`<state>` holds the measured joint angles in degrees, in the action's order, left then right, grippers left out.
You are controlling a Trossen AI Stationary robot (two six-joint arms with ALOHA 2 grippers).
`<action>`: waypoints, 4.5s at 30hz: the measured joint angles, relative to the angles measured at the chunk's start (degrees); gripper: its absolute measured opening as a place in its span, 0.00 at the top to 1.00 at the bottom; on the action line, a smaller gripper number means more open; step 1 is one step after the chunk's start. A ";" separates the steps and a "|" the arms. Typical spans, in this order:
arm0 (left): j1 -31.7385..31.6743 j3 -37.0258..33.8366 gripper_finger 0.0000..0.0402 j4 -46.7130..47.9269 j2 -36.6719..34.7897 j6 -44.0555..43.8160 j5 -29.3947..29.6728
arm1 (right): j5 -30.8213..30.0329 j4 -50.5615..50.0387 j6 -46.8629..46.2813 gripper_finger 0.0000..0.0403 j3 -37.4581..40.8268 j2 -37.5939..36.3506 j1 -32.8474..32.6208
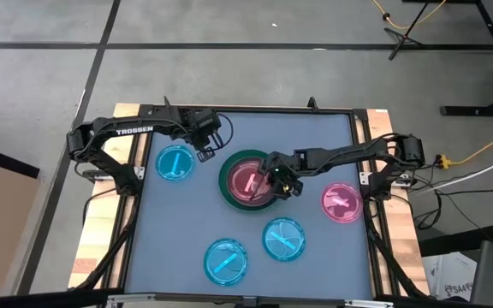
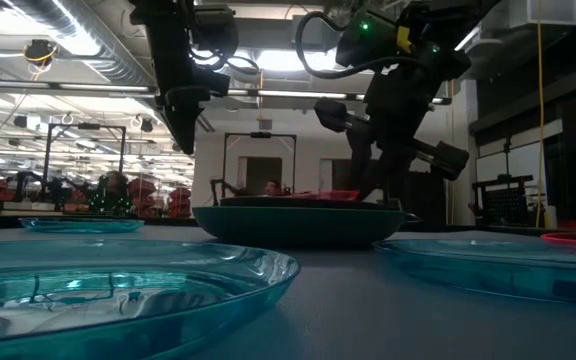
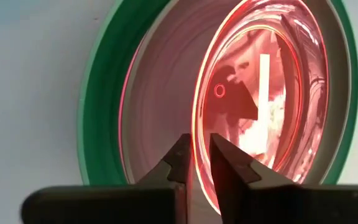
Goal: Stack plastic plates
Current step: Stack the top transparent pink plate on top of the black plate, then stack the top blue plate on top of the transparent pink plate
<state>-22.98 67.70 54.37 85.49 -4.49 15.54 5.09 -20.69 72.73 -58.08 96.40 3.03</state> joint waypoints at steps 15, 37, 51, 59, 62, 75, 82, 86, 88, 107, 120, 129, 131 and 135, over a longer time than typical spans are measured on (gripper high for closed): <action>0.00 0.00 0.84 0.00 0.00 0.00 0.01 | -0.25 -0.43 0.00 0.87 0.00 0.00 0.00; -5.24 0.00 0.84 0.06 -0.02 6.33 -5.12 | -3.61 -5.36 -2.74 0.87 -0.05 -1.22 -0.07; -16.20 0.00 0.84 0.37 -0.02 18.82 -12.63 | -3.59 -6.38 -11.08 0.87 -0.04 -9.62 -0.07; -24.20 0.00 0.84 2.60 -0.02 28.80 -16.87 | -3.00 -6.37 -14.71 0.87 -0.04 -10.75 -0.10; -26.93 0.00 0.84 4.68 -0.02 31.93 -16.97 | -3.00 -6.21 -15.61 0.87 -0.04 -10.75 -0.11; -33.98 -9.14 0.84 6.22 -0.04 47.28 -16.94 | -2.98 -5.25 -15.72 0.87 -0.04 -10.72 -0.09; -34.05 -16.15 0.84 1.36 -0.04 48.58 -16.68 | -2.98 -4.36 -15.69 0.87 -0.04 -10.69 -0.09; -34.05 -19.06 0.84 -2.24 -0.02 48.57 -16.56 | -2.98 -4.33 -15.69 0.87 -0.04 -10.69 -0.09; -34.05 -19.93 0.84 -2.82 -0.02 48.54 -16.56 | -2.96 -4.33 -15.69 0.87 -0.04 -10.69 -0.09; -34.05 -20.35 0.84 -5.70 0.00 43.76 -16.82 | -2.96 -4.35 -15.47 0.87 -0.04 -10.67 -0.09; -34.05 -20.39 0.84 -5.68 0.00 43.67 -16.97 | -2.96 -4.33 -15.45 0.87 -0.04 -10.67 -0.09; -34.05 -20.47 0.84 -6.04 0.06 43.61 -18.35 | -2.96 -4.33 -15.44 0.87 -0.04 -10.67 -0.09; -34.05 -21.18 0.84 -7.59 0.47 43.38 -18.56 | -2.96 -4.34 -15.44 0.87 -0.04 -10.67 -0.09; -34.12 -23.77 0.84 -9.83 1.77 42.99 -18.58 | -2.96 -4.35 -15.43 0.87 -0.04 -10.67 -0.09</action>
<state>-57.10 43.93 44.54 87.27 38.50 -3.04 2.13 -25.04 57.30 -58.13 85.73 2.94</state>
